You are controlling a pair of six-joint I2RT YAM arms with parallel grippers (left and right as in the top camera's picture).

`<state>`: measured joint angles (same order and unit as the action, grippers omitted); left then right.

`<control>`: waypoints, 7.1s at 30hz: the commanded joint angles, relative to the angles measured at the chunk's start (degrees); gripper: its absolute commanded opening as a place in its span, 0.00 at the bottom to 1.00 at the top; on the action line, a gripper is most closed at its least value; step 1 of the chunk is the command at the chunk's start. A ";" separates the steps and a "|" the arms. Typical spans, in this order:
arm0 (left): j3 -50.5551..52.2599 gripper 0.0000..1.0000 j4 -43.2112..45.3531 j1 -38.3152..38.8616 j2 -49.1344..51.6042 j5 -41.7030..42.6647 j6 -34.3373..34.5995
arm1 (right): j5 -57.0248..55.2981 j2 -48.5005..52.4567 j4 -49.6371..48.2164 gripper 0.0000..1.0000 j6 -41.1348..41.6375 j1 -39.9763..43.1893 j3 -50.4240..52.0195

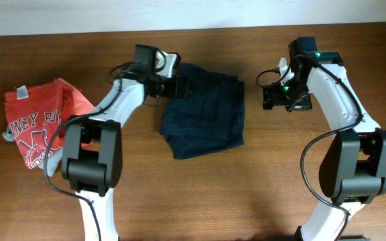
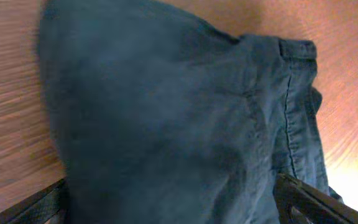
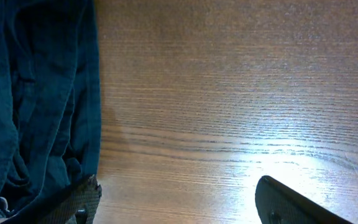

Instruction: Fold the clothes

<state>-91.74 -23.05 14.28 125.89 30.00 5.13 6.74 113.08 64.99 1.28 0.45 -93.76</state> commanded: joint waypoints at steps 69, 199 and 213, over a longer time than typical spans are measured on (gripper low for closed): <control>-0.90 0.99 -4.26 3.21 7.58 7.30 -0.90 | 13.11 10.10 -5.60 0.63 2.67 -7.08 2.54; 21.68 0.55 -22.88 -44.98 -28.06 -24.81 10.67 | 2.86 -7.93 16.37 0.63 -4.50 1.55 -8.79; 10.10 0.82 -22.99 -32.46 -36.04 -24.81 -3.30 | 6.14 -7.93 10.45 0.69 -4.50 1.49 -10.95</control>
<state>-77.80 -46.15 -23.00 94.02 4.73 8.75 10.92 106.74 76.75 -3.05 1.52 -102.28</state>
